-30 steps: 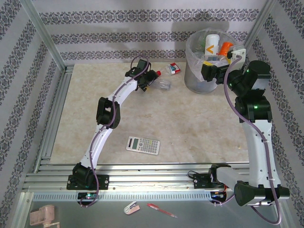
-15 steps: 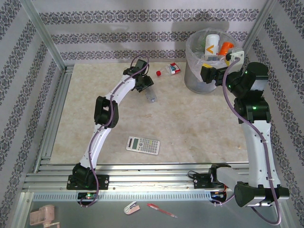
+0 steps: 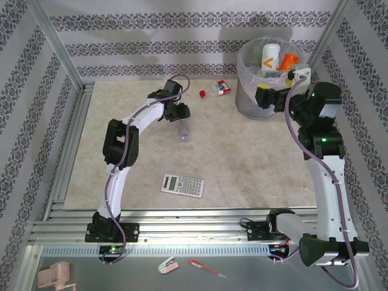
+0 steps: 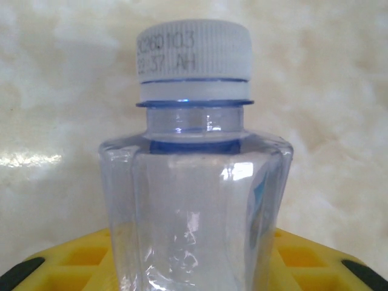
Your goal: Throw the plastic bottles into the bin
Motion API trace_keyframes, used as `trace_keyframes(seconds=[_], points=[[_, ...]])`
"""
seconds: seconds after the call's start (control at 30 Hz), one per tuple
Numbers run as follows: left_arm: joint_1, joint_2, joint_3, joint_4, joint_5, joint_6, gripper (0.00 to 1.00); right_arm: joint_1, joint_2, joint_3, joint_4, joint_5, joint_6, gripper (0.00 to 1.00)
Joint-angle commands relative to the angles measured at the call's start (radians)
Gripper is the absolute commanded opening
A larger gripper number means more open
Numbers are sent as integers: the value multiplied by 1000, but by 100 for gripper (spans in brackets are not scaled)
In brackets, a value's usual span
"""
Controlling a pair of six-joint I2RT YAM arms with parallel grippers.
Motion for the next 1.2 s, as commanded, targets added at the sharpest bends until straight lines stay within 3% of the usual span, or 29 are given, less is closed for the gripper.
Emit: trace_keyframes(seconds=[0.0, 0.27, 0.53, 1.17], points=[[9, -153, -127, 316, 110, 70, 42, -10, -12, -11, 35, -38, 39, 98], [-30, -410, -392, 699, 288, 174, 40, -10, 34, 37, 14, -143, 145, 98], [-90, -496, -396, 815, 426, 195, 40, 5, 96, 79, 21, -291, 253, 96], [-298, -469, -208, 571, 428, 412, 39, 81, 152, 106, 7, -340, 288, 95]])
